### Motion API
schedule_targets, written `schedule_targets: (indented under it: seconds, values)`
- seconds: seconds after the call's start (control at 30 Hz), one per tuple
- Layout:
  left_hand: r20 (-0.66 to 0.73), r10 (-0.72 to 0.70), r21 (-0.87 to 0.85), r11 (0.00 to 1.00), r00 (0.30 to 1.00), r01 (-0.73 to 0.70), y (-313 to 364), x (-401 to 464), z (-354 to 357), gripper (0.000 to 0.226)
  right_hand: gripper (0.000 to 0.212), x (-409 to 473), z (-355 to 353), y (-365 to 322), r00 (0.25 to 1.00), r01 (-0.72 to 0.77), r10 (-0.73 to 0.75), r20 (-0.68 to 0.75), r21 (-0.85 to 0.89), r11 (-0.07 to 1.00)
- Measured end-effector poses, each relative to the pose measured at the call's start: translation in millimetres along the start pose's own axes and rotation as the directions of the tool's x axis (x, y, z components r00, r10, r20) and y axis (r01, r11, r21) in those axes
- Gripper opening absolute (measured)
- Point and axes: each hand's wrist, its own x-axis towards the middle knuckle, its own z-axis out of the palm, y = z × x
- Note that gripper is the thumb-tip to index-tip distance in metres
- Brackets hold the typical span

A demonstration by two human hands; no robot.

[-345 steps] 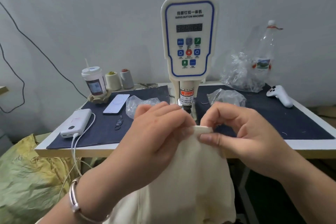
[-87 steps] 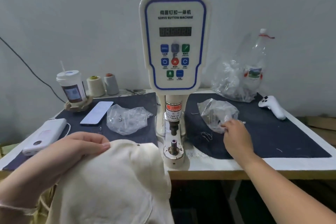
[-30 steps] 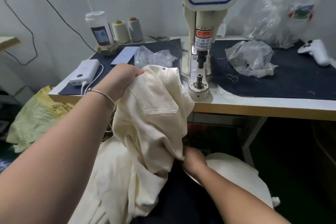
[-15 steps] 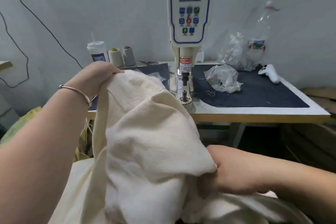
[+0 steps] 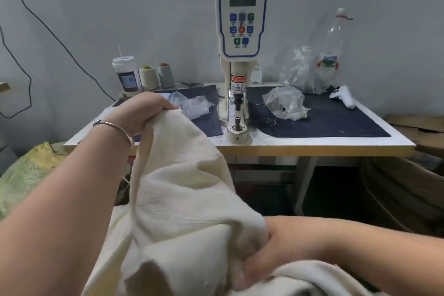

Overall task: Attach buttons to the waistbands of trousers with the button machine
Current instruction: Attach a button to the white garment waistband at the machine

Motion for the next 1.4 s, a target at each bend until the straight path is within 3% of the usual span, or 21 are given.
schedule_targets:
  seconds: [0.03,0.13,0.2,0.27,0.37,0.53,0.63,0.7,0.73,0.77,0.83,0.87,0.9,0.93,1.0,1.1,1.23,1.4]
  values:
    - [-0.019,0.027,-0.009,1.0,0.999,-0.027,-3.0,1.7,0.2,0.016,0.028,23.1,2.1,-18.8,0.992,-0.11,0.1,-0.08,-0.131,0.985]
    - [-0.021,0.143,-0.027,0.989,0.989,-0.144,-14.5,6.8,3.2,0.01,0.059,57.6,-5.5,4.5,0.911,-0.343,0.154,-0.384,-0.493,0.8]
    - [-0.047,0.203,-0.075,0.976,0.978,-0.207,-24.2,10.7,7.6,0.011,0.078,64.6,-10.3,16.4,0.82,-0.463,0.12,-0.559,-0.526,0.714]
    - [-0.087,0.242,-0.119,0.96,0.966,-0.251,-31.2,15.3,13.3,0.01,0.08,75.5,-14.5,23.1,0.853,-0.322,-0.001,-0.521,-0.529,0.785]
    - [-0.101,0.246,-0.156,0.953,0.964,-0.26,-33.9,25.9,21.2,0.012,0.055,81.7,-26.6,24.7,0.943,-0.047,-0.106,-0.316,-0.44,0.897]
    - [-0.053,0.205,-0.17,0.963,0.977,-0.211,-35.7,48.0,35.9,0.014,0.041,83.4,-64.7,14.8,0.984,-0.007,-0.078,-0.162,-0.466,0.885]
    - [-0.047,0.185,-0.186,0.964,0.982,-0.191,-38.8,62.5,45.7,0.015,0.04,75.0,-102.2,5.9,0.975,0.058,-0.138,-0.173,-0.405,0.913]
    - [-0.044,0.171,-0.171,0.969,0.984,-0.176,-43.1,72.2,52.8,0.015,0.033,64.6,-131.5,0.2,0.927,0.159,-0.245,-0.285,-0.293,0.943]
    - [-0.041,0.167,-0.159,0.972,0.985,-0.171,-45.7,76.9,56.9,0.015,0.027,59.5,-148.1,-2.1,0.865,0.236,-0.308,-0.397,-0.219,0.947]
    - [-0.038,0.161,-0.155,0.974,0.986,-0.165,-48.4,81.8,61.8,0.016,0.022,55.5,-166.1,-2.6,0.756,0.305,-0.351,-0.552,-0.177,0.936]
    - [-0.028,0.145,-0.161,0.976,0.989,-0.147,-51.3,91.9,71.7,0.017,0.017,53.2,-209.0,0.8,0.401,0.285,-0.297,-0.866,-0.19,0.939]
    - [-0.028,0.139,-0.159,0.977,0.99,-0.142,-51.0,97.3,76.3,0.018,0.017,54.4,-230.9,2.9,0.211,0.175,-0.25,-0.945,-0.215,0.961]
    - [-0.03,0.136,-0.155,0.978,0.99,-0.139,-50.1,102.8,80.6,0.019,0.017,56.7,-251.2,6.1,0.078,0.014,-0.229,-0.97,-0.229,0.973]
    - [-0.03,0.134,-0.153,0.979,0.99,-0.137,-48.9,108.3,84.4,0.02,0.016,61.1,-269.4,10.4,0.02,-0.148,-0.236,-0.971,-0.237,0.96]
    - [-0.016,0.124,-0.162,0.979,0.992,-0.125,-47.3,118.2,91.2,0.027,0.019,75.4,-298.9,17.2,0.067,-0.39,-0.256,-0.964,-0.262,0.883]
    - [0.047,0.115,-0.132,0.985,0.992,-0.108,-51.5,128.7,98.8,0.034,0.026,101.2,-323.8,19.3,0.183,-0.572,-0.202,-0.962,-0.271,0.774]
    - [0.146,0.123,-0.08,0.99,0.982,-0.112,-60.0,139.2,102.6,0.019,0.023,124.4,-344.0,16.4,0.177,-0.639,-0.12,-0.977,-0.207,0.74]
    - [0.21,0.122,-0.088,0.991,0.97,-0.106,-62.2,144.9,101.6,0.019,0.02,134.9,-355.6,15.9,0.173,-0.697,-0.057,-0.983,-0.163,0.699]
